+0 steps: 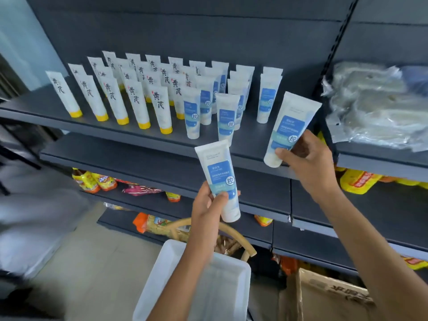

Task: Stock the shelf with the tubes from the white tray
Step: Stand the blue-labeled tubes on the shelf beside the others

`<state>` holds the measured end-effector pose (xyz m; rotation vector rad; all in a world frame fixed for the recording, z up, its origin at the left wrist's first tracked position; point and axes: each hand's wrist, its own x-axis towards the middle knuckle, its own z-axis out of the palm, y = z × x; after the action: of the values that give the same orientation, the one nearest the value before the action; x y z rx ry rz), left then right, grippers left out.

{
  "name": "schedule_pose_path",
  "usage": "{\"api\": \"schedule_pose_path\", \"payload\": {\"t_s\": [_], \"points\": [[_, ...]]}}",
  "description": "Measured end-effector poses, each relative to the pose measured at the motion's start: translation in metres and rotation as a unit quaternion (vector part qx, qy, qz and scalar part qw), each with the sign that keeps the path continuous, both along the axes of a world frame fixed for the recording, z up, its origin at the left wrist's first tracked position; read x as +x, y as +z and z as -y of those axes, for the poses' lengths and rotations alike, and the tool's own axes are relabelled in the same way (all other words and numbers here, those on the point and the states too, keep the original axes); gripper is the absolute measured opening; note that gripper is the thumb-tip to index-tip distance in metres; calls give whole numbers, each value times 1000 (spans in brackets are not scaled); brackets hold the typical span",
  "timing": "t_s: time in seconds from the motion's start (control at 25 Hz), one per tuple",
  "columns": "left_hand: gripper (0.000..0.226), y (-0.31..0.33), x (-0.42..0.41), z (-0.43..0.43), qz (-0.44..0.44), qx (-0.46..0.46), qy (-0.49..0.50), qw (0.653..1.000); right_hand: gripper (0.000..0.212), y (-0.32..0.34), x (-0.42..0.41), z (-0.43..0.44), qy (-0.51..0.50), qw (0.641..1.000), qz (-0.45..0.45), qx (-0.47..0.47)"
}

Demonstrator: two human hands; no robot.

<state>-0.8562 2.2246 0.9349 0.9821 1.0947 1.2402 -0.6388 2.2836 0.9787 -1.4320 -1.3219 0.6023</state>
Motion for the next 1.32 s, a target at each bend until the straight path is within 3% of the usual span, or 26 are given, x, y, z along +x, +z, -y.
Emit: {"api": "schedule_pose_path", "payload": {"t_s": [0.44, 1.0, 1.12, 1.24, 1.32], "points": [[30, 10, 34, -39, -6, 10, 59, 998, 33, -29, 28, -162, -48, 994, 72, -63], [43, 3, 51, -61, 0, 3, 21, 1000, 44, -47, 28, -182, -7, 991, 92, -92], [32, 5, 52, -66, -26, 11, 0, 1000, 51, -46, 32, -170, -53, 994, 57, -77], [31, 13, 53, -84, -58, 34, -39, 997, 31, -44, 37, -142, -78, 995, 40, -38], [32, 19, 56, -101, -83, 57, -57, 993, 13, -42, 40, -120, -31, 999, 30, -29]]}}
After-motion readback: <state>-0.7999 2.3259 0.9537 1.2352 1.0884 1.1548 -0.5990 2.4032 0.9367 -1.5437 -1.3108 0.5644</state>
